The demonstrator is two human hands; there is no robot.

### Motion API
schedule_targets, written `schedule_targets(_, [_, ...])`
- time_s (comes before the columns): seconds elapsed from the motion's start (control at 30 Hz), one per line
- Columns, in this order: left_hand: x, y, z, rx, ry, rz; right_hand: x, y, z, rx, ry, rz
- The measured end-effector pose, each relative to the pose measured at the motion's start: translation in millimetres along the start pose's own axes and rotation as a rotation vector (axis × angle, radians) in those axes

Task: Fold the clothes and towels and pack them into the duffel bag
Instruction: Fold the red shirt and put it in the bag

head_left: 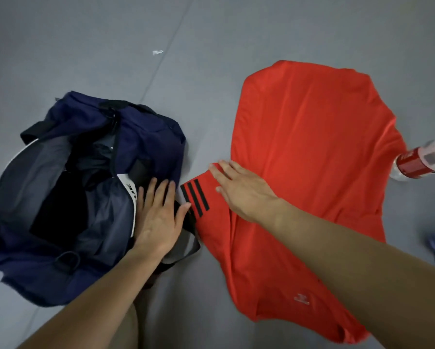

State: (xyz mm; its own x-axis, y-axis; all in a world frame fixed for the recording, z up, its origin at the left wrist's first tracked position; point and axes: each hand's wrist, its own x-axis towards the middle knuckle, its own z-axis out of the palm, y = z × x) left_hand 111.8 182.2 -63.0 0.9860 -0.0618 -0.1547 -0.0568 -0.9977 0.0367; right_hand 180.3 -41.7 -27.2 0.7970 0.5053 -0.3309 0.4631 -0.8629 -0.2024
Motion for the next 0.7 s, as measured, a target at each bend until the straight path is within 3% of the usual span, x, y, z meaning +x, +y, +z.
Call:
schedule_targets(0.17, [15.7, 23.2, -6.4, -0.053, 0.136, 0.016, -11.2, -4.9, 34.4, -0.058, -0.046, 0.034])
schedule_targets(0.37, [47.5, 38.5, -29.0, -0.125, -0.116, -0.114, -15.1, 1.9, 36.7, -0.036, -0.009, 0.021])
schedule_targets(0.57, [15.2, 62.4, -65.0, -0.621, 0.032, -0.041, -31.8, 4.3, 15.3, 0.016, 0.083, -0.031])
schedule_targets(0.7, [-5.1, 112.8, -78.3, -0.69, 0.039, 0.074, -67.5, 23.0, -0.9, -0.026, 0.138, -0.05])
